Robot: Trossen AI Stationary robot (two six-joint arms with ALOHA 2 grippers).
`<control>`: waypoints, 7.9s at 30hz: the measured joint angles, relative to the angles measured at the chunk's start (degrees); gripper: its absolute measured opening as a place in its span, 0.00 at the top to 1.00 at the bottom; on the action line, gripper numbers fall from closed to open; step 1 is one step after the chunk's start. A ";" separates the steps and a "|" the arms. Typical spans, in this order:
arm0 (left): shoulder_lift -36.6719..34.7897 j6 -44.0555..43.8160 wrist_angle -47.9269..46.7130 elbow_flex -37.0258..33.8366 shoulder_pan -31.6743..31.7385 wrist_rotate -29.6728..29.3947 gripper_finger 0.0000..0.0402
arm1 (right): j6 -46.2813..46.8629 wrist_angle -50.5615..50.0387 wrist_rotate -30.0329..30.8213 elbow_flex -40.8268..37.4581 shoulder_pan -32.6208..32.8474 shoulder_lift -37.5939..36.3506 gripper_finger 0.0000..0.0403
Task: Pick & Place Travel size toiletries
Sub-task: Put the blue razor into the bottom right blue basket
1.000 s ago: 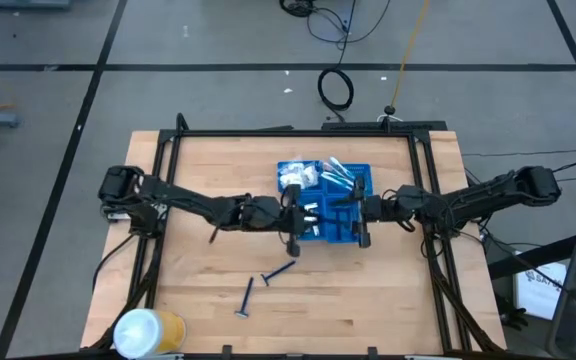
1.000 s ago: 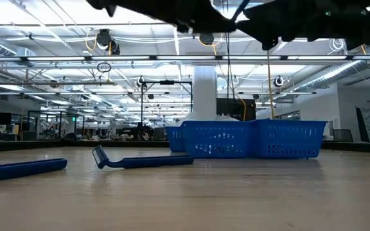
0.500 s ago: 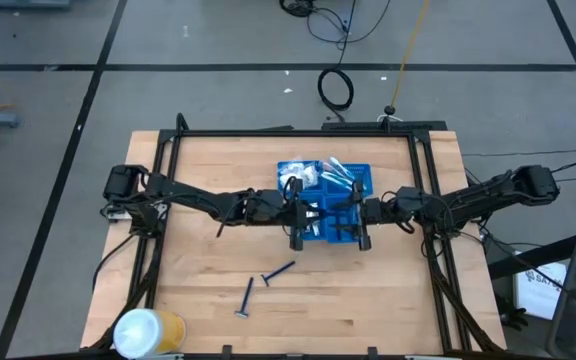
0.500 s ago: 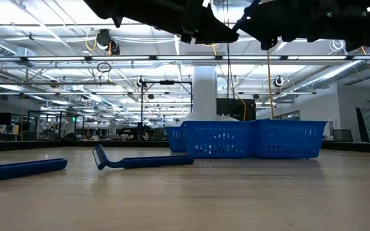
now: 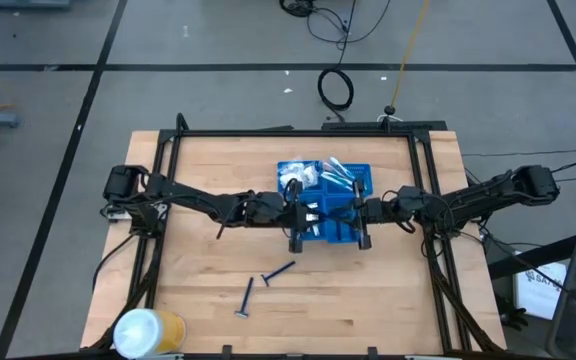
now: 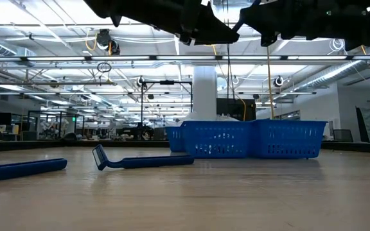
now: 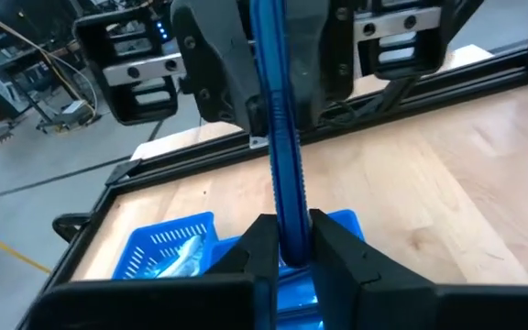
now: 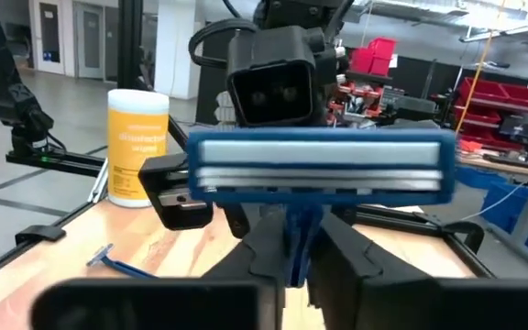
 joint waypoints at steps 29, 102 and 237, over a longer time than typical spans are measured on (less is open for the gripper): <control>-5.31 -12.06 -19.57 0.70 -2.59 -30.90 0.37 | 11.29 -31.04 -0.26 4.55 -6.83 -2.45 0.93; 9.07 -56.09 -51.92 0.91 -11.06 6.84 0.48 | 16.36 -56.31 -7.59 8.20 -8.72 -3.21 0.48; -5.62 -50.68 -63.48 5.23 -5.68 -31.28 0.30 | 14.82 -36.03 2.89 3.36 -5.96 -9.52 0.94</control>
